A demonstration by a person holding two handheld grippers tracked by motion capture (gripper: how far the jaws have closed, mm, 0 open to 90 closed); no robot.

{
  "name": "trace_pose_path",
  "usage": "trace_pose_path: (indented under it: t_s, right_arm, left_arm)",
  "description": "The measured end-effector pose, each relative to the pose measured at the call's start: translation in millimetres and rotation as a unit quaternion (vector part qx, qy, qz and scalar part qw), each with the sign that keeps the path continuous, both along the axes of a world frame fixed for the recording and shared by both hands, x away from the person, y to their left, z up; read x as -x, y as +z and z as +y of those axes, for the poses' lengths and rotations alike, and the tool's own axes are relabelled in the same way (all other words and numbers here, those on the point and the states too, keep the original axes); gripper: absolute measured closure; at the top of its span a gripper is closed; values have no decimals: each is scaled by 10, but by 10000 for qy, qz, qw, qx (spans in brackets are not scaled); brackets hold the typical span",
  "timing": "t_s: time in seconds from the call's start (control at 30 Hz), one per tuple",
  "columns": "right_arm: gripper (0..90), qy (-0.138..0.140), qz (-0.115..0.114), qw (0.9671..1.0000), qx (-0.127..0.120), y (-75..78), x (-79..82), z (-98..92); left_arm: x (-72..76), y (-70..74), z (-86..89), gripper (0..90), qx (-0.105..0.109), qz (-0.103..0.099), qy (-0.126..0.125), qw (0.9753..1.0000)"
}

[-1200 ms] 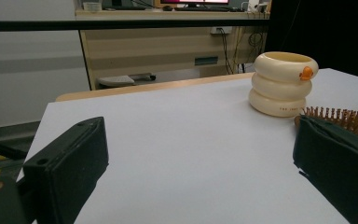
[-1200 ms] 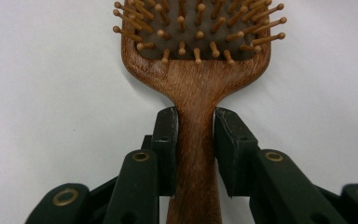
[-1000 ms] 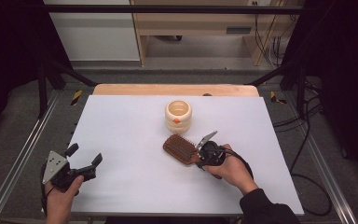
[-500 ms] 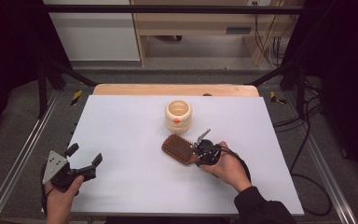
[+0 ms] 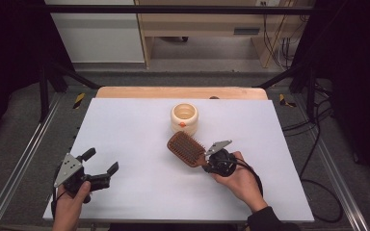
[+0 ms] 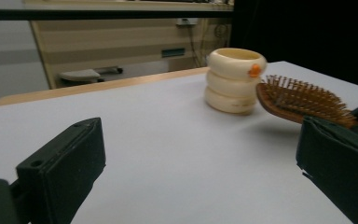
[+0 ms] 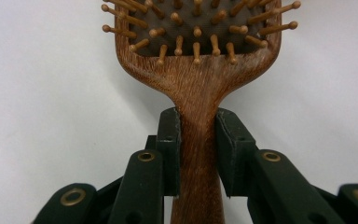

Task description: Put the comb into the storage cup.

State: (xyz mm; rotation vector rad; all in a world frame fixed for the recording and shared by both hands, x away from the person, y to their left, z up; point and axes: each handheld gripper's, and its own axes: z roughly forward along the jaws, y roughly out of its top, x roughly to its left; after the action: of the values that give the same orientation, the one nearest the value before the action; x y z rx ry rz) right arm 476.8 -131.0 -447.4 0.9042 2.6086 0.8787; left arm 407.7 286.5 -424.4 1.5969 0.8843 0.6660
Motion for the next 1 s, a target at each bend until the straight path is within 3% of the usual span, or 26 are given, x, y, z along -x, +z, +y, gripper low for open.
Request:
trace_pose_path:
  t_s: [0.2,0.33,0.53,0.67,0.83,1.0]
  right_arm:
    - [724,77,-291,9990,-343,29,57,-6]
    - [724,-7,-488,9973,-543,48,56,-38]
    - [724,-199,-806,9920,-950,93,75,-109]
    - [724,-213,-1026,9881,-1130,110,103,-104]
    - [724,-171,-1279,9824,-1351,145,139,-49]
    - [724,-184,-1447,9782,-1479,161,141,-20]
  left_arm:
    - [-110,133,-260,20,13,20,-173,9998]
    - [-236,243,-448,24,175,72,-242,9995]
    - [-363,404,-752,27,378,75,-404,9984]
    - [-427,460,-930,27,377,55,-527,9979]
    - [-525,469,-1122,29,442,179,-728,9962]
    - [-655,431,-1275,36,694,411,-905,9926]
